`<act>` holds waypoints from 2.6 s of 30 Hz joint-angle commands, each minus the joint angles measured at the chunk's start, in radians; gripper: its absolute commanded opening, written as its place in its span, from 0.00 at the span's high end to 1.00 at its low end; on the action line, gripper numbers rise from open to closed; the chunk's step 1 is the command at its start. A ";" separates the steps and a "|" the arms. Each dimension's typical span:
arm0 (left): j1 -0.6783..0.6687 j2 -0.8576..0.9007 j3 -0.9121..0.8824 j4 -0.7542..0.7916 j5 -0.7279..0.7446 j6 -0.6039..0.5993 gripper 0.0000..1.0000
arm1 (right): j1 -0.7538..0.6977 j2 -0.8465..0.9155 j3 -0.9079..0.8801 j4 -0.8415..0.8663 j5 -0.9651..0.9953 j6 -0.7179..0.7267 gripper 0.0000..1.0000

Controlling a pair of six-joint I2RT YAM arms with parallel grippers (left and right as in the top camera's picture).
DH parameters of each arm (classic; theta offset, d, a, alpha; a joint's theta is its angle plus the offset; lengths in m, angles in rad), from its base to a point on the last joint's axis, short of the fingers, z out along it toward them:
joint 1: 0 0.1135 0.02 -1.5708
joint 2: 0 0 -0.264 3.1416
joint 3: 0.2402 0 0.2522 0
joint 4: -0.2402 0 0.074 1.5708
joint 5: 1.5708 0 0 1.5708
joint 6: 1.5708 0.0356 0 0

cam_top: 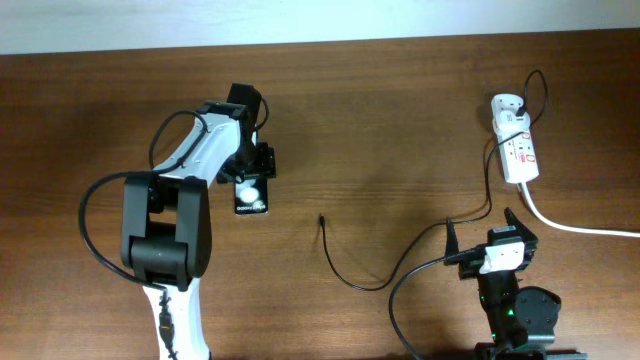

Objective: Plug charger to phone and switch on socket
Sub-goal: 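Close the left gripper on the phone's long edges, then lift the phone with the left gripper and tilt it upright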

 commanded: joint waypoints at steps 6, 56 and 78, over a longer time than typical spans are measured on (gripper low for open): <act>0.007 0.013 -0.006 0.000 -0.008 -0.009 0.88 | 0.008 -0.005 -0.005 -0.005 0.005 0.004 0.01; 0.053 0.011 0.312 -0.216 1.548 -0.645 1.00 | 0.008 -0.005 -0.005 -0.005 0.005 0.004 0.01; 0.053 0.011 0.312 -0.216 1.548 -0.645 1.00 | 0.008 -0.005 -0.005 -0.005 0.005 0.004 0.01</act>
